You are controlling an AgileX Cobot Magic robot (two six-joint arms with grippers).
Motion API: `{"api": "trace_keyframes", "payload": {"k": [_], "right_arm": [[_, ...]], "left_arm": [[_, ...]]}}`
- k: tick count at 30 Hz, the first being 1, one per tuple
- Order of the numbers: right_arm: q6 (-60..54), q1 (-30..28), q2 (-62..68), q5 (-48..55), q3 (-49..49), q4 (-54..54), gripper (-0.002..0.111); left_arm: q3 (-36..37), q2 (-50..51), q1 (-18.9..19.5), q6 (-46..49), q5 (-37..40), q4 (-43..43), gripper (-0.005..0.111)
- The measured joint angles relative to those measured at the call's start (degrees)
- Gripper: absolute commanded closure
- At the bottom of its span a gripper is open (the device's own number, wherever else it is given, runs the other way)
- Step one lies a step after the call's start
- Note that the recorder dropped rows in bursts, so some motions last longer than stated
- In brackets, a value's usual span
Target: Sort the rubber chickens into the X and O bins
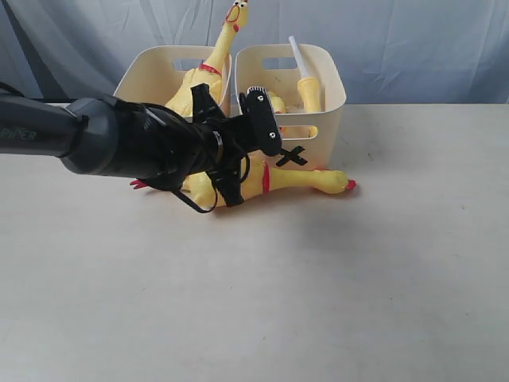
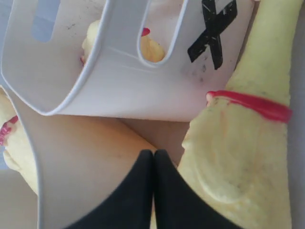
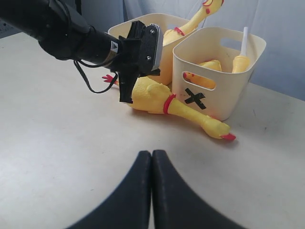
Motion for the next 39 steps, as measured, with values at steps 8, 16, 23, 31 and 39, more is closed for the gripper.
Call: {"api": "trace_keyframes", "payload": {"k": [8,16,23,31,39], "right_arm": [[0.00,0.00,0.00,0.00,0.00,0.00,0.108],[0.00,0.00,0.00,0.00,0.00,0.23,0.108],[0.00,0.00,0.00,0.00,0.00,0.23,0.108],[0.00,0.00,0.00,0.00,0.00,0.23,0.108],[0.00,0.00,0.00,0.00,0.00,0.23,0.108]], "left_arm": [[-1.54,1.84,0.12,1.02,-0.44,1.13,0.107],[-3.60,3.55,1.18,1.02,-1.11,1.18,0.107],[-3.85,5.07,1.30,1.66,-1.81,1.05,0.107],[-4.45,5.07,1.43,11.83,-2.27,-12.93,0.107],[-4.93,3.76,0.70,47.89,2.77,-44.82,0.107]]}}
